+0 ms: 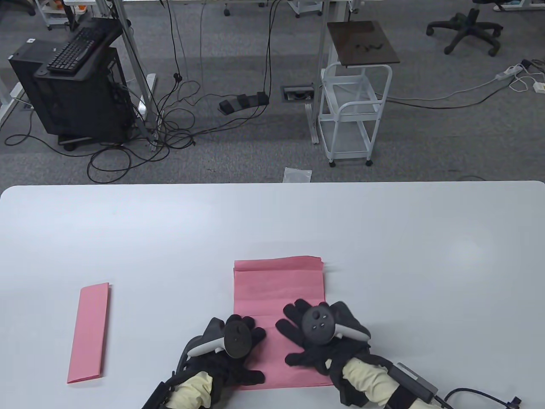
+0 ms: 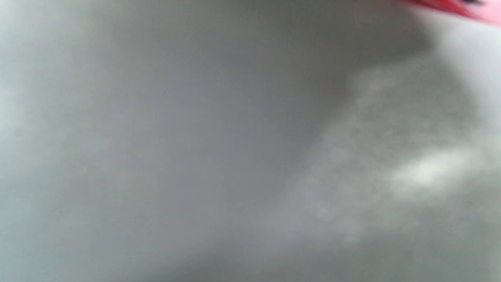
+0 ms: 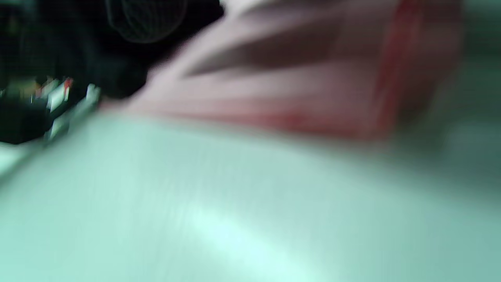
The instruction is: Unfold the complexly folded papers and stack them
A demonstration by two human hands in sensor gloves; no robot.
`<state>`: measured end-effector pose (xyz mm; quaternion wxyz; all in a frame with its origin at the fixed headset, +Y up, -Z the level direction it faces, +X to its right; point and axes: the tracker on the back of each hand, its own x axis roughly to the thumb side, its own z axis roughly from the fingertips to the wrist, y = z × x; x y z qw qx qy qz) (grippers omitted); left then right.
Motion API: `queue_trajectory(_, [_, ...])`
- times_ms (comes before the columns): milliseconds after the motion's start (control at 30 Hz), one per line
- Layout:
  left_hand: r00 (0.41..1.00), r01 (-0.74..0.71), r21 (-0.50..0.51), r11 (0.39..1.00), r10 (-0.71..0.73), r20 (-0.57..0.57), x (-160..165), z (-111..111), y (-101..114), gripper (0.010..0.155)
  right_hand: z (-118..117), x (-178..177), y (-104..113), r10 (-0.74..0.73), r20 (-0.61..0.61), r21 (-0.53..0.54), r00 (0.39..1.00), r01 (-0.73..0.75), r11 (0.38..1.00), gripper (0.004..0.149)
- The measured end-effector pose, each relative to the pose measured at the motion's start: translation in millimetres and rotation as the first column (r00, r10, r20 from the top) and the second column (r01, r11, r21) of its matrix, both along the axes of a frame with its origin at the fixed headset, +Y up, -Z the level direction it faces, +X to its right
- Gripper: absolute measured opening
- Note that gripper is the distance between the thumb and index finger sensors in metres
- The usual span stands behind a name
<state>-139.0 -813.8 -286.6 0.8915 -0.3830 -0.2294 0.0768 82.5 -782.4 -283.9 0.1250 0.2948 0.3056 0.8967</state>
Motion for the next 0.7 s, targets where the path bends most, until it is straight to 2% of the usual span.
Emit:
queue_trajectory(100, [1.0, 0.012, 0.001, 1.0, -0.012, 0.0, -1, 0, 0, 0.095, 6, -1, -12, 0.006, 0.028, -0.052, 1.0, -0.005, 0.999, 0.077])
queue_trajectory(167, [1.0, 0.012, 0.0, 1.0, -0.012, 0.0, -1, 0, 0, 0.095, 5, 11, -17, 0.065, 0.042, -0.059, 0.997, -0.063, 0.996, 0.075])
queue_trajectory(367, [1.0, 0.012, -0.001, 1.0, -0.012, 0.0, -1, 0, 0, 0.095, 5, 75, -20, 0.058, 0.212, -0.11, 0.976, -0.035, 0.993, 0.071])
queue_trajectory(433, [1.0, 0.013, 0.0, 1.0, -0.013, 0.001, 0, 0, 0, 0.095, 7, 86, -22, 0.043, 0.246, -0.11, 0.968, -0.016, 0.994, 0.07])
queue_trajectory(567, [1.0, 0.015, 0.0, 1.0, -0.015, 0.001, 0, 1, 0, 0.095, 9, 80, -16, 0.023, 0.25, -0.078, 0.968, -0.004, 0.997, 0.071])
queue_trajectory(633, [1.0, 0.016, 0.0, 1.0, -0.016, 0.001, 0, 1, 0, 0.096, 13, 69, -8, -0.001, 0.207, 0.015, 0.978, -0.002, 1.0, 0.072])
queue_trajectory(700, [1.0, 0.016, -0.001, 1.0, -0.016, 0.001, 0, 1, 0, 0.096, 17, 51, -5, -0.035, 0.148, 0.026, 0.988, 0.032, 0.999, 0.073])
